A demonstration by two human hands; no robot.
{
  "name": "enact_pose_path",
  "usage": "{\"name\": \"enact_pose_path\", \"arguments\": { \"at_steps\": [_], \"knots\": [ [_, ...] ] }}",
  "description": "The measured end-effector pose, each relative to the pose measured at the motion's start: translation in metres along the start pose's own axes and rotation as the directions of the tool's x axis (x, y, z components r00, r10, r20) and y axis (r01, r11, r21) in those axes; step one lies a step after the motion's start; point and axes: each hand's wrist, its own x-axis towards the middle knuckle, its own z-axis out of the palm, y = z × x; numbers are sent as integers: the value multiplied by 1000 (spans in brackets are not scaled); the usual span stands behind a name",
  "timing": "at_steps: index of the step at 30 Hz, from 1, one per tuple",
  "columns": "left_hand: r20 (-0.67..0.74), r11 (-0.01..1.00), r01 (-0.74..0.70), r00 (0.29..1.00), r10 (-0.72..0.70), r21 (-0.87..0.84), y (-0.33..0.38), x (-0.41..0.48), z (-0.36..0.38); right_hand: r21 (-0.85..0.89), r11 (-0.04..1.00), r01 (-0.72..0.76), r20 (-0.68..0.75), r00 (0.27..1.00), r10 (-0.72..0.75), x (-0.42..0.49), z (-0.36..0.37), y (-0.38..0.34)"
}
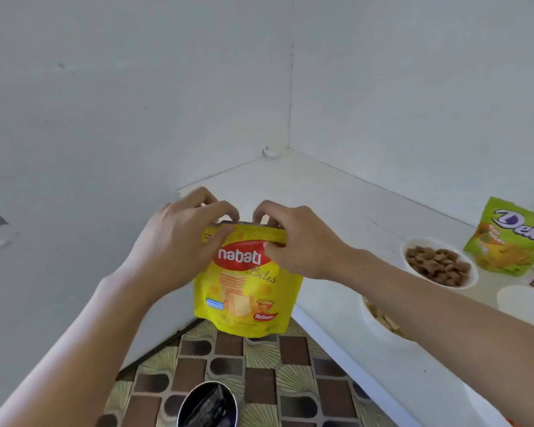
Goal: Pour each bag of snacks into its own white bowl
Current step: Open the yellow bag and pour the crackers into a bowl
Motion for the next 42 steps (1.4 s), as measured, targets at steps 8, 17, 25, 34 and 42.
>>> {"name": "enact_pose_path", "arguments": {
  "at_steps": [8,17,25,34,42],
  "knots": [
    [128,980,178,974,-188,90,-92,-96,-3,-118,985,125,57,991,-119,35,123,-32],
    [269,887,461,851,-452,34,-175,-183,81,-114,984,139,303,948,-99,41,258,-2],
    [300,807,590,764,-572,36,-260,-265,244,-70,990,123,437,896,-80,32,431,105],
    [467,743,666,638,-612,64,-330,-368,423,-101,985,140,578,814,-57,-16,601,217],
    [466,736,676,637,-614,46,-322,-332,364,-64,997,50,540,842,-8,3,551,185]
  ]
}}
